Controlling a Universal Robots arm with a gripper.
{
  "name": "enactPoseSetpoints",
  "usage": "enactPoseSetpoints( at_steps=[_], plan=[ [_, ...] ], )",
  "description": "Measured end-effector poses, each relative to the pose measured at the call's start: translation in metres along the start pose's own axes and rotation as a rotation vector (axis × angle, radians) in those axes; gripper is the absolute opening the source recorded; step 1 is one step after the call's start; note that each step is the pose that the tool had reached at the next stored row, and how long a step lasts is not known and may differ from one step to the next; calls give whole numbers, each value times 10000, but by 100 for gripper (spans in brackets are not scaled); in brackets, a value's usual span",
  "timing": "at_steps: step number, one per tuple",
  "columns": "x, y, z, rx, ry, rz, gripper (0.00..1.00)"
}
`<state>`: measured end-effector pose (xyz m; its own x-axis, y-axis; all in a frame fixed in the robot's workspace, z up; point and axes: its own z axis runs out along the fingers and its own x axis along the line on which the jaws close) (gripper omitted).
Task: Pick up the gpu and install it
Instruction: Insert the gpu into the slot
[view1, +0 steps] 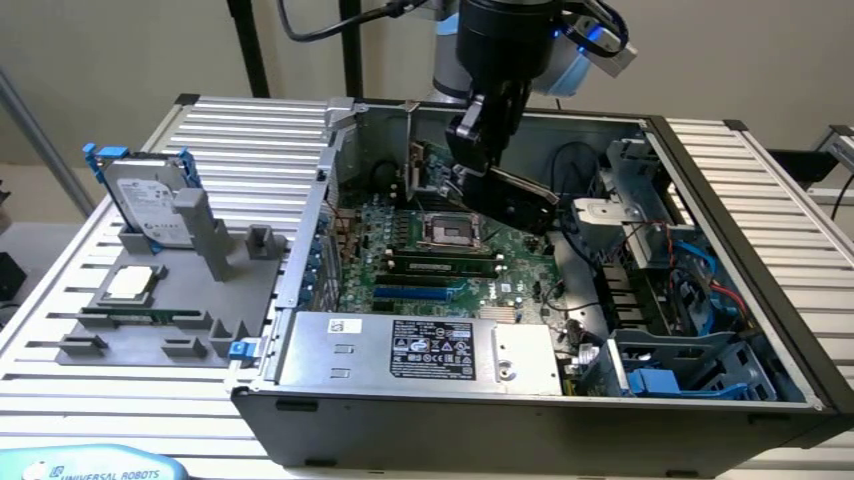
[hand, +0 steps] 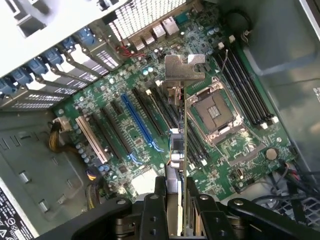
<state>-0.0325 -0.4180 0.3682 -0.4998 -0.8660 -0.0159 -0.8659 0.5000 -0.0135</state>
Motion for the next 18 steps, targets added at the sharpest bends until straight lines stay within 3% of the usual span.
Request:
enactPoseSetpoints(
  at_steps=[18],
  plan=[
    [3, 2, 163, -52, -43, -3275, 27]
  ],
)
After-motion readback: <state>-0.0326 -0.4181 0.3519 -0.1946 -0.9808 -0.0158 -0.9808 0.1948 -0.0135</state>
